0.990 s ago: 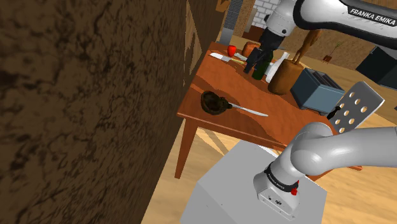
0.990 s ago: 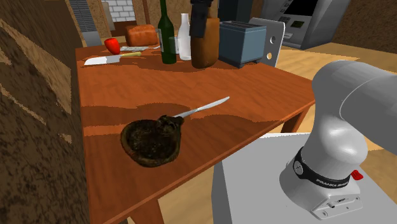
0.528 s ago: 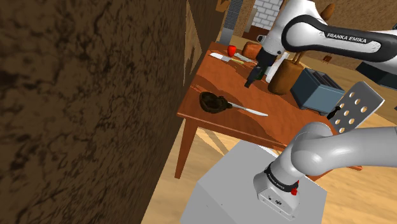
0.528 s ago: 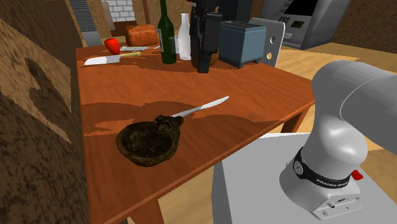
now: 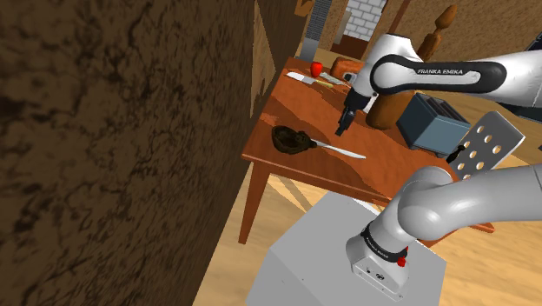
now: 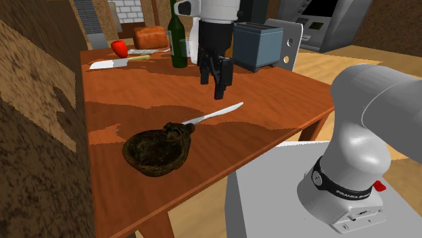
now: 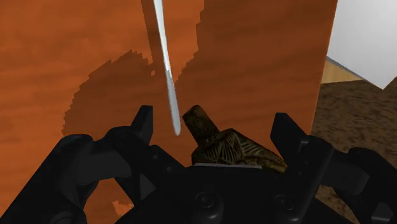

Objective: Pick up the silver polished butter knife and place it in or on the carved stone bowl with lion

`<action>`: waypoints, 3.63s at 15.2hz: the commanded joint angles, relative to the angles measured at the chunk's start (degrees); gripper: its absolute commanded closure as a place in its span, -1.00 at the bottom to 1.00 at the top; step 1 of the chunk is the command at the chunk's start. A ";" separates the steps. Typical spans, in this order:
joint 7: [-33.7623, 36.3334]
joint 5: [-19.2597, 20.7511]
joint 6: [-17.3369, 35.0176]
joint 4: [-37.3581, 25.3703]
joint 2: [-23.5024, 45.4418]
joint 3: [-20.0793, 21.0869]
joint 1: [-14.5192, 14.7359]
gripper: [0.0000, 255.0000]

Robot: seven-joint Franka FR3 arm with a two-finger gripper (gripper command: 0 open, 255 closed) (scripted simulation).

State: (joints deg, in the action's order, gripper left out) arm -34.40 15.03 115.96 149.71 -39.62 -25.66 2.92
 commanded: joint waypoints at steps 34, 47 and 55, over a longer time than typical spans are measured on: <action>-14.26 3.00 13.25 2.54 11.40 -10.94 2.77 1.00; -13.45 2.09 1.33 -3.84 5.80 -7.09 2.19 1.00; -13.29 1.11 -5.32 -8.70 4.00 -5.17 2.35 1.00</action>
State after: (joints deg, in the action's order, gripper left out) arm -47.70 16.20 111.45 141.48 -35.31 -31.07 5.31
